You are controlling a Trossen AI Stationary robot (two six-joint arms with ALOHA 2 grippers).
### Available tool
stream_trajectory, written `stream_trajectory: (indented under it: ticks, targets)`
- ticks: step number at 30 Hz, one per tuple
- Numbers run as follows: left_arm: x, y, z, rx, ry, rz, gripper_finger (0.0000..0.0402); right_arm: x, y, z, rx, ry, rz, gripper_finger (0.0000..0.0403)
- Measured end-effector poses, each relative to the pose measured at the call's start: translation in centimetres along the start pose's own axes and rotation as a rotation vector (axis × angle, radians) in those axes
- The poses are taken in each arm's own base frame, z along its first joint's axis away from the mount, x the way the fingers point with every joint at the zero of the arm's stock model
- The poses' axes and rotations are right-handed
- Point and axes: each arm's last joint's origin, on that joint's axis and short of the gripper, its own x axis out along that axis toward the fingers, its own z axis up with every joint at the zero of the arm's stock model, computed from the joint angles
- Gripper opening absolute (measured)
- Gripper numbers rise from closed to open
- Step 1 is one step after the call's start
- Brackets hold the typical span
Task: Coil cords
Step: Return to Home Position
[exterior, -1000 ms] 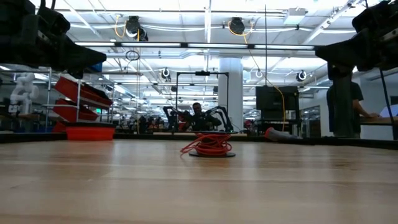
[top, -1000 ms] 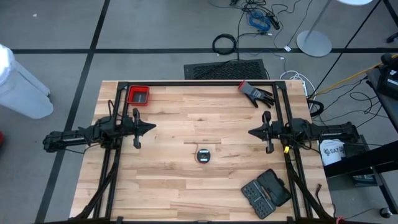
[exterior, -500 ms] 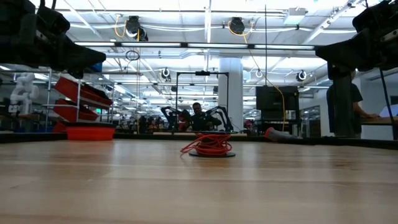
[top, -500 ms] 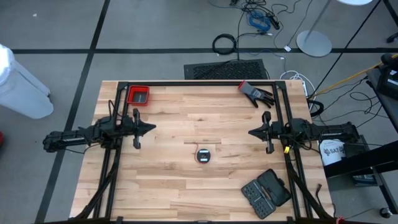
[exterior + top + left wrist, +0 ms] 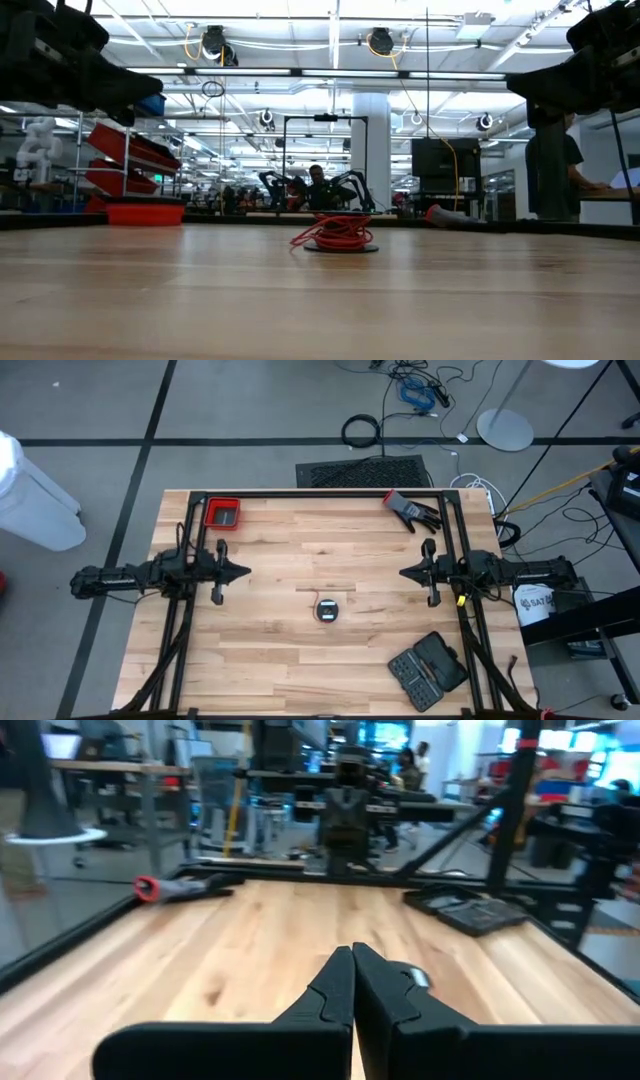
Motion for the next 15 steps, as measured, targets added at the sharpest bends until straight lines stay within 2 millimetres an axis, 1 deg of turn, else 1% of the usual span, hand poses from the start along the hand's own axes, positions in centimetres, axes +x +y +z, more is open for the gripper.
stream_trajectory:
  ticks: [7, 15]
  targets:
    - [0.06, -0.81, -0.11, 0.025, 0.012, -0.079, 0.0002, 0.0, 0.0, 0.0, 0.0, 0.0, 0.0, 0.0]
    - [0.05, -0.91, -0.1, 0.027, 0.01, -0.073, 0.0002, 0.0, 0.0, 0.0, 0.0, 0.0, 0.0, 0.0]
